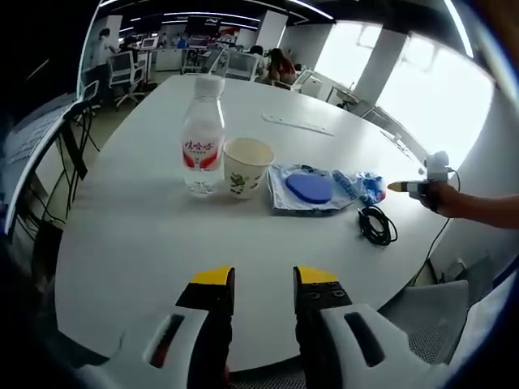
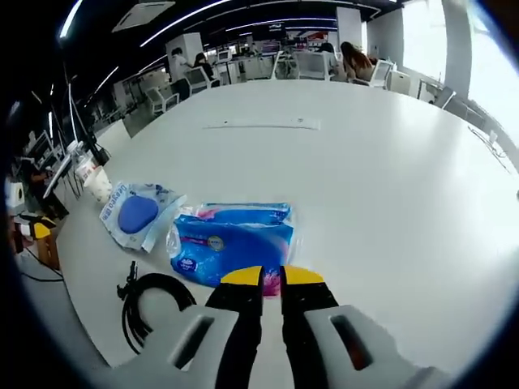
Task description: Arrange the tabletop items into an orderly group along one side of the table until the central work area is clear of visible clutter.
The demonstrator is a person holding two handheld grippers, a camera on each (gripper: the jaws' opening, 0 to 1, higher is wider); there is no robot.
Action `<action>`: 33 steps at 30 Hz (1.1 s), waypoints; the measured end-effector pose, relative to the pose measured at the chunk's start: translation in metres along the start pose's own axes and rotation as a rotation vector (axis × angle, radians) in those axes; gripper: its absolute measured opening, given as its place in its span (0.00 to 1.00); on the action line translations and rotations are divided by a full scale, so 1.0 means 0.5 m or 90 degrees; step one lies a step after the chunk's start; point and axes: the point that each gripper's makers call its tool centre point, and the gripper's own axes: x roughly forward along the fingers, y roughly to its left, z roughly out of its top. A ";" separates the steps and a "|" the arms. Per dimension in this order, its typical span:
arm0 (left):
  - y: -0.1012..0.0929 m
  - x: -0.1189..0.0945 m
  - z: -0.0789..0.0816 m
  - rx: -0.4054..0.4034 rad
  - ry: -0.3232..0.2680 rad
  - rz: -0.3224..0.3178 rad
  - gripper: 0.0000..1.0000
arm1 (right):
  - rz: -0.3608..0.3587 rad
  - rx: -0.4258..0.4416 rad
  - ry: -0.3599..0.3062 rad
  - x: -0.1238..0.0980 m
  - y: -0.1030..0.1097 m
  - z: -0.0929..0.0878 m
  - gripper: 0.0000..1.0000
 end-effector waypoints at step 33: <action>0.025 -0.044 0.002 -0.022 -0.013 0.036 0.26 | -0.023 0.032 0.030 0.027 0.005 -0.003 0.00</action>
